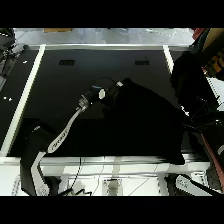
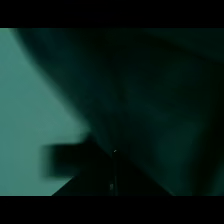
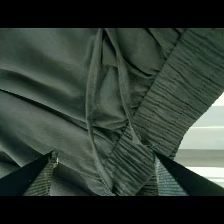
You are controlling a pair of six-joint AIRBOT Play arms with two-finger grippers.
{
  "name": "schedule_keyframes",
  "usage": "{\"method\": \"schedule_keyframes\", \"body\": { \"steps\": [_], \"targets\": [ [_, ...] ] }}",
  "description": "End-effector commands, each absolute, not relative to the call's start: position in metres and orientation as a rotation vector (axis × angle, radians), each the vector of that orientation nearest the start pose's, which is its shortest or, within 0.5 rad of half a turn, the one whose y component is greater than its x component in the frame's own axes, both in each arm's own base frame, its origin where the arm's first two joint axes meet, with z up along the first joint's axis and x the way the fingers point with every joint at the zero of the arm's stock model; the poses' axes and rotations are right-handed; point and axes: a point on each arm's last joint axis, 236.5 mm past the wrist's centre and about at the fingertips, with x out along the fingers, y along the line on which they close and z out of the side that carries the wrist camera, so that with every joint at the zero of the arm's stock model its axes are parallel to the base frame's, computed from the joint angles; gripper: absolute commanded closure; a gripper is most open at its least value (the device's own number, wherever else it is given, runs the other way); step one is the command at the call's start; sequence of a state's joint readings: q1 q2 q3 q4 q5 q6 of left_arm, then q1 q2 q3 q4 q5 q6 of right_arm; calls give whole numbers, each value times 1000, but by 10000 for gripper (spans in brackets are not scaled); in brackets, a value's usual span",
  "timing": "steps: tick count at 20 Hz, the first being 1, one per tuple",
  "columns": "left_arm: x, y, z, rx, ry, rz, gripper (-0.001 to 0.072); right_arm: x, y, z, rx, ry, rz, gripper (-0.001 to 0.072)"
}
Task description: Fold the clothes and pants, and hang the long-sleeved shirts on hangers.
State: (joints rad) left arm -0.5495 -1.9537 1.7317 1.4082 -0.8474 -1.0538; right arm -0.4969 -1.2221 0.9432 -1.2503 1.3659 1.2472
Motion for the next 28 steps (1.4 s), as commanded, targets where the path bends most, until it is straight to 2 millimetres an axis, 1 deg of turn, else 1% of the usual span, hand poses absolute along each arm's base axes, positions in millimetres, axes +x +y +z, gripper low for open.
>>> {"method": "schedule_keyframes", "body": {
  "steps": [1, 2, 3, 4, 6, 8, 9, 11, 12, 13, 14, 16, 17, 18, 19, 21, 22, 23, 24, 25, 26, 28],
  "targets": [
    [551, -288, 21, 891, 651, -637, 698, 282, -70, -35, 433, 1469, 41, 41],
    [568, -271, 60, 944, 568, -565, 699, 283, -71, -35, 431, 1462, 37, 41],
    [580, -252, 96, 1007, 497, -492, 698, 284, -72, -35, 430, 1459, 36, 41],
    [588, -232, 131, 1065, 433, -417, 699, 284, -72, -35, 430, 1459, 35, 41],
    [593, -194, 187, 1145, 358, -294, 698, 284, -72, -35, 430, 1459, 36, 41],
    [592, -161, 224, 1177, 326, -204, 699, 284, -72, -35, 430, 1459, 36, 41],
    [591, -148, 236, 1175, 318, -175, 699, 284, -72, -35, 429, 1458, 35, 41],
    [591, -125, 247, 1161, 323, -135, 698, 287, -74, -35, 425, 1444, 27, 41],
    [593, -113, 246, 1157, 344, -117, 698, 289, -75, -35, 422, 1438, 23, 41],
    [592, -101, 239, 1150, 386, -107, 698, 291, -77, -35, 418, 1428, 17, 41],
    [590, -86, 225, 1142, 458, -100, 699, 293, -79, -35, 413, 1416, 10, 41],
    [576, -53, 185, 1129, 665, -85, 698, 298, -82, -35, 406, 1396, -1, 41],
    [564, -39, 160, 1104, 782, -94, 699, 299, -83, -35, 404, 1391, -4, 41],
    [552, -31, 131, 1053, 885, -129, 698, 300, -84, -35, 403, 1385, -7, 41],
    [537, -28, 99, 982, 991, -183, 698, 302, -85, -35, 402, 1380, -9, 41],
    [504, -20, 42, 893, 1189, -261, 699, 302, -85, -35, 402, 1379, -10, 41],
    [490, -14, 21, 885, 1268, -276, 699, 302, -85, -35, 400, 1376, -11, 41],
    [479, -8, 5, 886, 1325, -287, 698, 303, -86, -35, 399, 1373, -13, 41],
    [471, -5, -9, 894, 1362, -305, 698, 304, -86, -35, 398, 1368, -15, 41],
    [464, -10, -20, 897, 1384, -357, 698, 306, -88, -35, 395, 1359, -20, 41],
    [458, -23, -28, 873, 1386, -434, 698, 308, -89, -35, 393, 1353, -23, 41],
    [447, -50, -35, 853, 1371, -604, 698, 311, -91, -35, 389, 1338, -31, 41]
  ]
}}
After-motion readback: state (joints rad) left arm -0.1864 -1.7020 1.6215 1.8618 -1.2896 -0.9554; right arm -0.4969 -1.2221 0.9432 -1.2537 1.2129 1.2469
